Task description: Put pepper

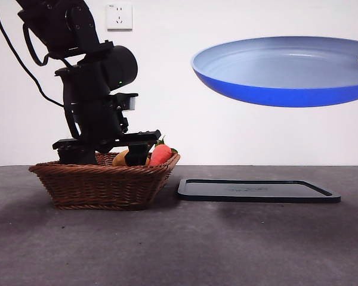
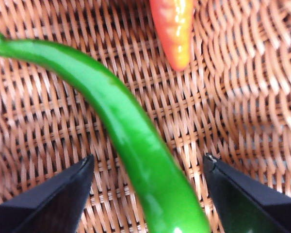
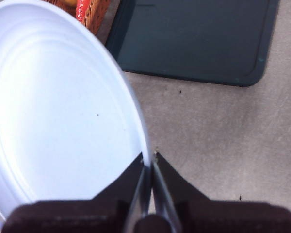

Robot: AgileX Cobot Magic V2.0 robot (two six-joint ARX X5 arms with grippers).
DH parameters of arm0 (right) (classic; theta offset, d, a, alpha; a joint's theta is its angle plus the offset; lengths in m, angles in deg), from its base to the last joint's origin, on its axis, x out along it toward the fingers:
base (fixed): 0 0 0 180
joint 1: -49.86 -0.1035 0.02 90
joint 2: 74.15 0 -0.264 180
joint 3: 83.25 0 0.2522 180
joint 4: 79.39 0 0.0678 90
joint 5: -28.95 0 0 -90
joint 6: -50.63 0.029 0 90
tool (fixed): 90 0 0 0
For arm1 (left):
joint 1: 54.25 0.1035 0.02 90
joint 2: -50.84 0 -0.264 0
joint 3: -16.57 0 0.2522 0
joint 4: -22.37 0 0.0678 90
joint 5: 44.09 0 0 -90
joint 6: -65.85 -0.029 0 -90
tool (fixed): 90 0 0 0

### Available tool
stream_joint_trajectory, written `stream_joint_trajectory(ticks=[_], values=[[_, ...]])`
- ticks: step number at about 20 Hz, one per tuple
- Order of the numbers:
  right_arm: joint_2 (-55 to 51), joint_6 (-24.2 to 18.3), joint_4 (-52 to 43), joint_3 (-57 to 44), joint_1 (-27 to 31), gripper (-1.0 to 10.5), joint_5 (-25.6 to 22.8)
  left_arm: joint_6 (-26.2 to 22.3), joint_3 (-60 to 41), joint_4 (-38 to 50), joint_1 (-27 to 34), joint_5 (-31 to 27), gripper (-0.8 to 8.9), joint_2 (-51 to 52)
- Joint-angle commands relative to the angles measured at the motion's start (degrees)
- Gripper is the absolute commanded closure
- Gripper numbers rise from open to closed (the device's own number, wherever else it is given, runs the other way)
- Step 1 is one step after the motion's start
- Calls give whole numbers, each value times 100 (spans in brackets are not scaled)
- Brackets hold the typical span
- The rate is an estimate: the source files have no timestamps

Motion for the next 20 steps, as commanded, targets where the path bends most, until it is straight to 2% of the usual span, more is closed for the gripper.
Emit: stream_joint_trajectory(ticks=[1, 5, 7, 13, 20], values=[[26, -44, -76, 76, -4, 941, 15, 76, 85, 24, -116, -87, 455, -155], [26, -63, -76, 76, -4, 941, 15, 92, 85, -35, -116, -85, 623, -138], [26, -63, -76, 76, -4, 941, 13, 94, 85, -66, -114, -85, 671, -81], [26, -61, -79, 76, -4, 941, 11, 94, 87, -149, -114, -101, 677, 236], [313, -48, -83, 76, -4, 941, 0, 96, 87, -629, -120, -144, 677, 1071]])
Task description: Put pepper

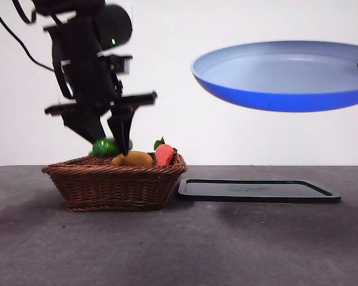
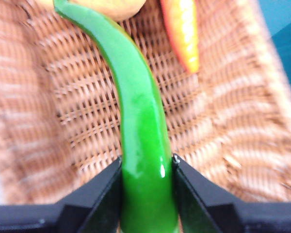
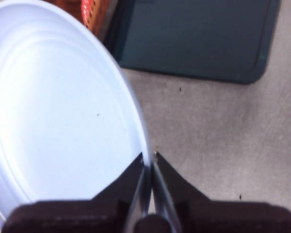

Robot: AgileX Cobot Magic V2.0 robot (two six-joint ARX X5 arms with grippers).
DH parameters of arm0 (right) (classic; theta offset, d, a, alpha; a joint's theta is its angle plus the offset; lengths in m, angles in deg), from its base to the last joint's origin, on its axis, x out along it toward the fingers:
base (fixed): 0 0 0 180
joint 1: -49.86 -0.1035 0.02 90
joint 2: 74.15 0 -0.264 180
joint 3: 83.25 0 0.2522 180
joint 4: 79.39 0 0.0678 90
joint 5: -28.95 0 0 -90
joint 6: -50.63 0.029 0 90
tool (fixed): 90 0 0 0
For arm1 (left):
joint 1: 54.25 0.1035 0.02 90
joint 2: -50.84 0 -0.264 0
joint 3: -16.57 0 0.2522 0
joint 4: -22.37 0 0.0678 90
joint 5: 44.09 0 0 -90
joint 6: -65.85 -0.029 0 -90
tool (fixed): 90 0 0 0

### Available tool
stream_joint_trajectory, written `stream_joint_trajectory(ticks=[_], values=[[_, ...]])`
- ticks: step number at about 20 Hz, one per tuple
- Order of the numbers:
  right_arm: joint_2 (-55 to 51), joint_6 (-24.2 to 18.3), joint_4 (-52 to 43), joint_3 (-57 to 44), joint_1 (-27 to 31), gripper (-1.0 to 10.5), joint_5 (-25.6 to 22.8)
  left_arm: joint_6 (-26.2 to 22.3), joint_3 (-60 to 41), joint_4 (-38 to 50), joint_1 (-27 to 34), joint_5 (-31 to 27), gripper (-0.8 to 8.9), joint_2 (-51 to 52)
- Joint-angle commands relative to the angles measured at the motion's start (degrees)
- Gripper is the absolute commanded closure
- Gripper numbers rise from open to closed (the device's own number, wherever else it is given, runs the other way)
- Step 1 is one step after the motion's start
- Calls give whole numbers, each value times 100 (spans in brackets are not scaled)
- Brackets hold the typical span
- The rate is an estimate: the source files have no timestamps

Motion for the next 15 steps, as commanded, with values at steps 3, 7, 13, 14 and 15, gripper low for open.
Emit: stream_joint_trajectory(ticks=[3, 7, 13, 14, 15], values=[[601, 57, -227, 76, -4, 941, -9, 39, 87, -203, -173, 33, 677, 632], [1351, 372, -684, 76, -4, 941, 31, 170, 87, -63, -551, 667, 676, 1272], [2028, 951, -1215, 76, -9, 941, 468, 83, 85, 391, -1759, 1453, 676, 1193], [2039, 997, -1241, 76, -9, 941, 466, -20, 85, 461, -1947, 1456, 676, 1104], [2039, 1051, -1263, 76, -9, 941, 485, -103, 85, 555, -2118, 1436, 675, 986]])
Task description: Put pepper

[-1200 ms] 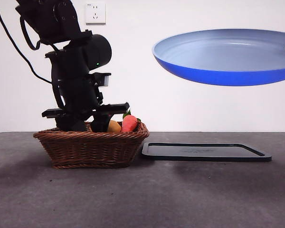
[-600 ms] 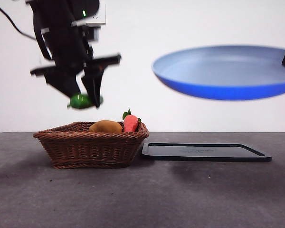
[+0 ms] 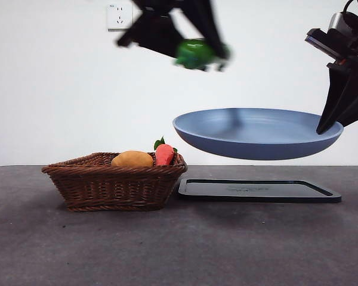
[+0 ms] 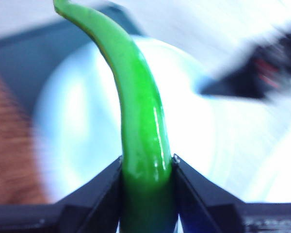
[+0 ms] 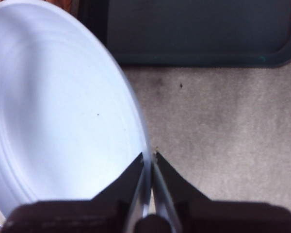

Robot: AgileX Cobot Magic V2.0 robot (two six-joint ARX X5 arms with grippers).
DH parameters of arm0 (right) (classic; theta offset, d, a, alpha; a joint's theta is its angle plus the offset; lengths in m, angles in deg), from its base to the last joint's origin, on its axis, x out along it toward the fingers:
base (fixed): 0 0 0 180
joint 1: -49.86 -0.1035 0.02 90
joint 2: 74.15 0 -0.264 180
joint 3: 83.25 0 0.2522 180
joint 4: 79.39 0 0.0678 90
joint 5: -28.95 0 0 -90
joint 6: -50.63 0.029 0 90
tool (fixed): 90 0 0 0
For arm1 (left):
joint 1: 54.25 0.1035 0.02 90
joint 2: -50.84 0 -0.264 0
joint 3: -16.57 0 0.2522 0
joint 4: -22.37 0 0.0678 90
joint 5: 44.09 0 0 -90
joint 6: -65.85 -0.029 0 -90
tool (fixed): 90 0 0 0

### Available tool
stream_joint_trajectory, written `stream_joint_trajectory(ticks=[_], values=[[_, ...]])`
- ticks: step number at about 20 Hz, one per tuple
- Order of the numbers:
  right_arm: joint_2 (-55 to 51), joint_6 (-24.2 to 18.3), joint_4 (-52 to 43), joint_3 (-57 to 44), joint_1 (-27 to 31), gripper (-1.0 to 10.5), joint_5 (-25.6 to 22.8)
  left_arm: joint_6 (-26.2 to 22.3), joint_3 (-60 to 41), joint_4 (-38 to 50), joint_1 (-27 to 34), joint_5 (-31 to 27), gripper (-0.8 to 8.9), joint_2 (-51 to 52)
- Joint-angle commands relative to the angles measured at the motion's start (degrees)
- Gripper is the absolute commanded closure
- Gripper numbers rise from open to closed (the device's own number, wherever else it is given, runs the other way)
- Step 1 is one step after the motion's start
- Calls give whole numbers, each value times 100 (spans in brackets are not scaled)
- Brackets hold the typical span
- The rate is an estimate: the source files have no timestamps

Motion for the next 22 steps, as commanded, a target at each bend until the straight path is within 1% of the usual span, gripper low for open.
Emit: stream_joint_trajectory(ticks=[1, 4, 6, 11, 12, 13, 15, 16, 22], values=[[57, 214, -98, 76, -9, 941, 70, -328, 85, 192, -343, -48, 675, -341], [55, 221, 24, 76, -9, 941, 68, -684, 85, 284, -568, -492, 675, -837], [57, 219, 81, 76, -9, 941, 70, -719, 85, 409, -575, -592, 675, -1130], [57, 219, 221, 76, -9, 941, 92, -732, 85, 535, -573, -614, 673, -1440], [57, 219, 240, 76, -9, 941, 166, -732, 85, 522, -573, -612, 671, -1440], [55, 221, 256, 76, -9, 941, 227, -732, 85, 516, -575, -610, 652, -1440], [57, 219, 297, 76, -9, 941, 212, -728, 85, 509, -595, -603, 572, -1440], [57, 219, 328, 76, -9, 941, 212, -728, 85, 490, -601, -599, 552, -1440], [55, 291, 463, 76, -9, 941, 197, -726, 85, 350, -603, -570, 553, -1311]])
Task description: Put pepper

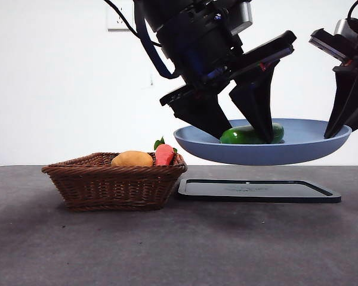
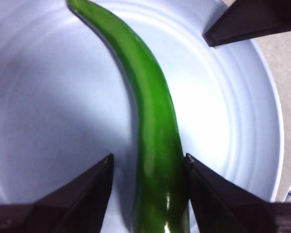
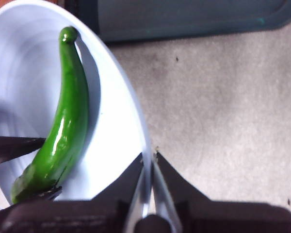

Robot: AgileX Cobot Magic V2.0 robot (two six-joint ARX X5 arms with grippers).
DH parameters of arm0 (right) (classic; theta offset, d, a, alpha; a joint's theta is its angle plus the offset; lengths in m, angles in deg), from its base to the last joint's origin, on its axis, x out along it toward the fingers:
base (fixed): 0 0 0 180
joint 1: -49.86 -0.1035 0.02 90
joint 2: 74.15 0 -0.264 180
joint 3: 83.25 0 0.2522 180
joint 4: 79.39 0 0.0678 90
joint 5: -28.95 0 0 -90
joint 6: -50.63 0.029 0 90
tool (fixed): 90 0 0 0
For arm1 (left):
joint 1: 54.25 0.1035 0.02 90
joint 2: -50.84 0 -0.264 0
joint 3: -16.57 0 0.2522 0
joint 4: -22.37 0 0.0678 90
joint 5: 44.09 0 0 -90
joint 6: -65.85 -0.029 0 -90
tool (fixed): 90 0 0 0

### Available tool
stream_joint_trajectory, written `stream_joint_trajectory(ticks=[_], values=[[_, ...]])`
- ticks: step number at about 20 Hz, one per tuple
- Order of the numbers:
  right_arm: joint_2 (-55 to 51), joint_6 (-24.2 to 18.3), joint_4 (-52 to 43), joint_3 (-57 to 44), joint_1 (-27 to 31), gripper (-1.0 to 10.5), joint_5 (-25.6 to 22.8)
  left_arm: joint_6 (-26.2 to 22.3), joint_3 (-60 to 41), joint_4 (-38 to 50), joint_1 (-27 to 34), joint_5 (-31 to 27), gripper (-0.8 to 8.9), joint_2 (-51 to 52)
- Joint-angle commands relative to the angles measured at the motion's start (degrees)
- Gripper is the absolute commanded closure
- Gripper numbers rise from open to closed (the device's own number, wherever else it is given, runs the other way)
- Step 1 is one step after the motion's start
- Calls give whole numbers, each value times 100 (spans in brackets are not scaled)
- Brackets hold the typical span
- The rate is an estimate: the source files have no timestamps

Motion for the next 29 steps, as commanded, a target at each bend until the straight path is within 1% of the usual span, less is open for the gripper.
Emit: stream_joint_trajectory(ticks=[1, 8, 9, 11, 13, 15, 21, 22, 25, 29], values=[[57, 122, 9, 76, -11, 941, 83, -63, 85, -79, -70, 0, 553, 81], [66, 575, -2, 76, 26, 941, 52, -76, 85, -531, -63, -15, 553, 1084], [85, 658, -42, 81, 42, 941, 39, -160, 85, -627, -66, -26, 553, 1261], [181, 835, -170, 116, 153, 942, 46, -223, 85, -796, -66, -26, 553, 1628], [411, 887, -175, 262, 251, 942, 33, -225, 85, -977, -66, -28, 553, 2017], [728, 896, -175, 507, 345, 942, -96, -264, 85, -1174, -66, -35, 553, 2409], [2041, 892, -219, 1683, 636, 942, -162, -323, 85, -1674, -66, -35, 553, 3373], [2249, 890, -223, 1869, 664, 942, -260, -323, 85, -1700, -66, -33, 553, 3471], [2968, 892, -352, 2413, 778, 942, -234, -317, 85, -1731, -68, -33, 553, 3709], [3620, 892, -654, 2804, 780, 942, -227, -297, 85, -1735, -68, -20, 553, 3803]])
